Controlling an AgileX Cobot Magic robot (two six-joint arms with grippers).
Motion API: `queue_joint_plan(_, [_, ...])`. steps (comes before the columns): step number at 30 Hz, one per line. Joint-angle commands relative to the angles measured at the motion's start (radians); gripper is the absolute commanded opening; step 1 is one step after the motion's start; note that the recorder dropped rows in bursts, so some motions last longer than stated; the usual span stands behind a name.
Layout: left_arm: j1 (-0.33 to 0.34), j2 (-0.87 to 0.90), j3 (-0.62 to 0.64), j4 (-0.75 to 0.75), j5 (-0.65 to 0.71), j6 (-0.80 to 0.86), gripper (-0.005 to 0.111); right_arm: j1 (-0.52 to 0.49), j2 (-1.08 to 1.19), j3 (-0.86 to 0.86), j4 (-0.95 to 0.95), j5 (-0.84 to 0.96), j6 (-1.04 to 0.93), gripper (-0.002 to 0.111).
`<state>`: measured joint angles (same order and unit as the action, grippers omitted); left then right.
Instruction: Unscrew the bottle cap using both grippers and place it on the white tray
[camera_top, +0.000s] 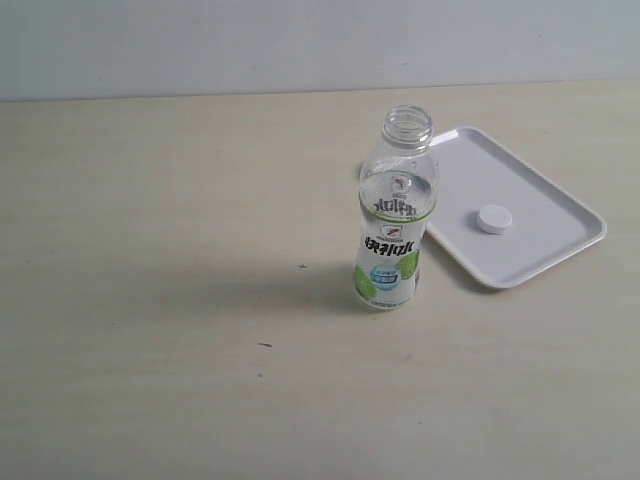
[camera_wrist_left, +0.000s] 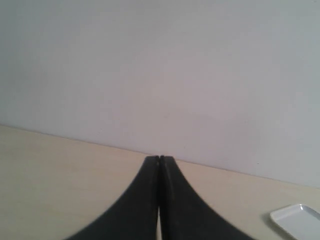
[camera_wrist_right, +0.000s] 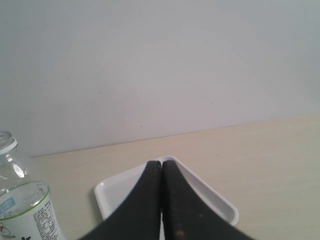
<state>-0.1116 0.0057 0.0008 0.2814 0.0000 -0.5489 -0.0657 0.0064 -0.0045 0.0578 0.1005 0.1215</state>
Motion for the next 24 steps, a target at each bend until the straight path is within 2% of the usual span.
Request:
queue_joint_plan(1, [0.002, -0.006, -0.001, -0.029, 0.041, 0.012, 0.000, -0.004, -0.006, 0.005, -0.009, -0.013, 0.005, 0.000])
queue_joint_plan(2, [0.002, -0.006, -0.001, -0.139, 0.048, 0.128, 0.000, -0.004, -0.006, 0.005, -0.009, -0.013, 0.005, 0.000])
queue_joint_plan(4, [0.002, -0.006, -0.001, -0.213, 0.048, 0.231, 0.000, -0.004, -0.006, 0.005, -0.009, -0.013, 0.005, 0.000])
queue_joint_plan(24, [0.002, -0.006, -0.001, -0.206, 0.050, 0.238, 0.000, -0.004, -0.006, 0.005, -0.009, -0.013, 0.005, 0.000])
